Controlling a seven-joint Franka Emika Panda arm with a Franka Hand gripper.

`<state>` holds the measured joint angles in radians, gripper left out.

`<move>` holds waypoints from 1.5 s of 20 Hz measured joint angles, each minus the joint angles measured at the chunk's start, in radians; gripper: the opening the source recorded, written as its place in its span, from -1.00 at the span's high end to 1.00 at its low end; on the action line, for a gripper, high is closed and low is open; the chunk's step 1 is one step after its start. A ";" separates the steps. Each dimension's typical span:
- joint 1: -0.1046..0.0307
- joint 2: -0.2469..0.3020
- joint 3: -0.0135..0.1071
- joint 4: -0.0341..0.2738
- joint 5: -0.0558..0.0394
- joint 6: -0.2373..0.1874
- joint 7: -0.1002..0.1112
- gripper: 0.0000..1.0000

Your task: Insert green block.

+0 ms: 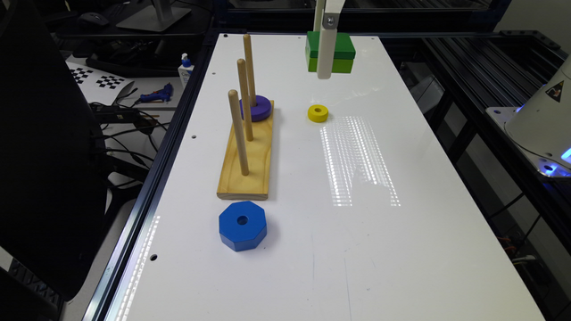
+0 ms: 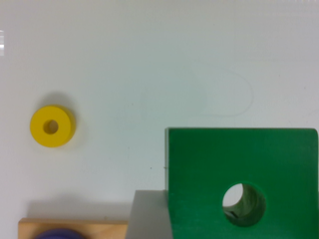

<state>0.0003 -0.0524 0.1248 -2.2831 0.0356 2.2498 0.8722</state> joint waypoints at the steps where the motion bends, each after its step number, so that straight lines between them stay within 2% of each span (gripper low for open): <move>1: 0.000 0.000 0.000 0.000 0.0000 0.000 0.000 1.00; 15: 0.001 0.000 0.001 0.000 0.0002 0.000 0.000 1.00; 16: 0.003 0.000 0.004 0.000 0.0031 0.001 0.001 1.00; 18: 0.008 0.002 0.023 0.006 0.0065 0.008 0.019 1.00; 20: 0.008 0.013 0.045 0.019 0.0062 0.015 0.039 1.00; 22: 0.007 0.034 0.053 0.041 0.0047 0.023 0.049 1.00; 27: 0.002 0.111 0.053 0.120 -0.0023 0.023 0.049 1.00; 30: 0.002 0.124 0.052 0.132 -0.0025 0.023 0.049 1.00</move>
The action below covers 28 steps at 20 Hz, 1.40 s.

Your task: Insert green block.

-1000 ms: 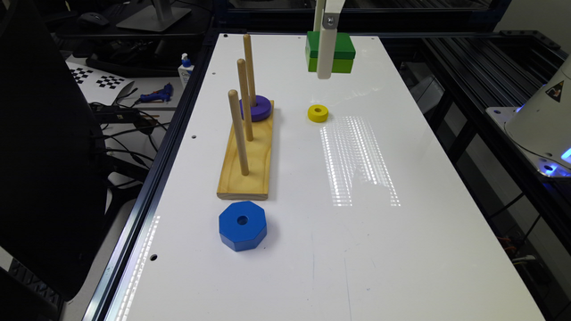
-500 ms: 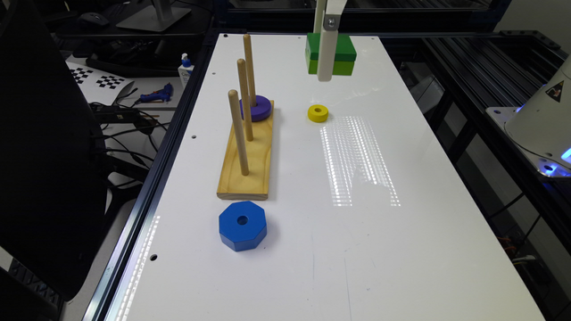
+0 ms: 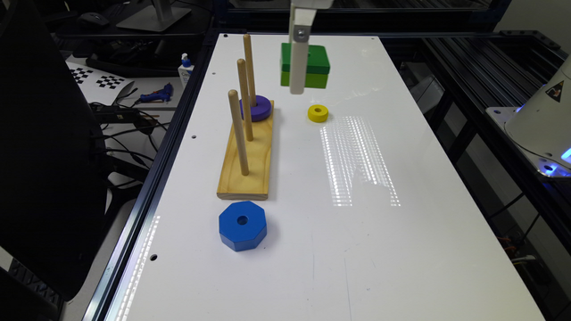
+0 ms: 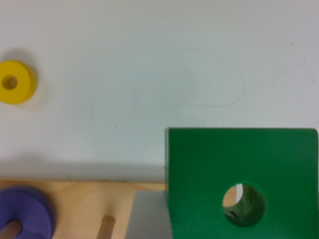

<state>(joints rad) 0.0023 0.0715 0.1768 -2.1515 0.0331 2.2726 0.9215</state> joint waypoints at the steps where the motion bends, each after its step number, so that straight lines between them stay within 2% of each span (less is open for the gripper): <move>1: 0.000 0.000 0.000 0.000 0.0000 0.000 0.000 1.00; 3: 0.000 0.001 0.000 0.004 0.0000 0.000 0.000 1.00; 7: 0.001 0.020 0.002 0.032 -0.0001 0.000 0.000 1.00; 13: 0.000 0.049 -0.002 0.064 -0.0030 0.000 0.000 1.00; 21: 0.000 0.066 -0.002 0.088 -0.0035 0.000 0.000 1.00; 28: 0.000 0.113 -0.002 0.142 -0.0077 -0.002 0.000 1.00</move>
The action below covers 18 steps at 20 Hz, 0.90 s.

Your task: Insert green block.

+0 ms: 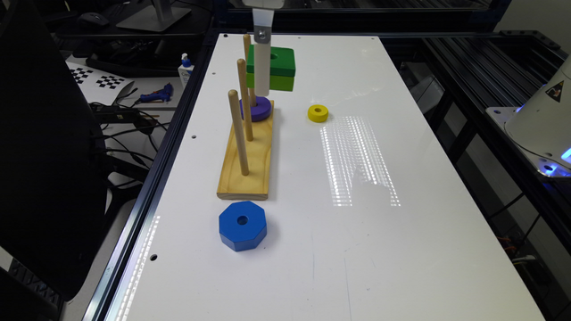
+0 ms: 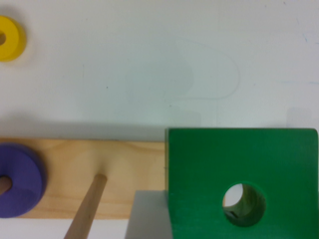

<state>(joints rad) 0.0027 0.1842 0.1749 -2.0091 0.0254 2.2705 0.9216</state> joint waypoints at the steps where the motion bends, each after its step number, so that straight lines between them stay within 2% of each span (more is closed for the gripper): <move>1: 0.000 0.007 0.000 0.008 -0.0008 -0.001 0.000 1.00; 7: 0.001 0.041 0.001 0.051 -0.0050 -0.006 0.000 1.00; 18: 0.005 0.075 0.004 0.062 -0.0087 0.002 0.002 1.00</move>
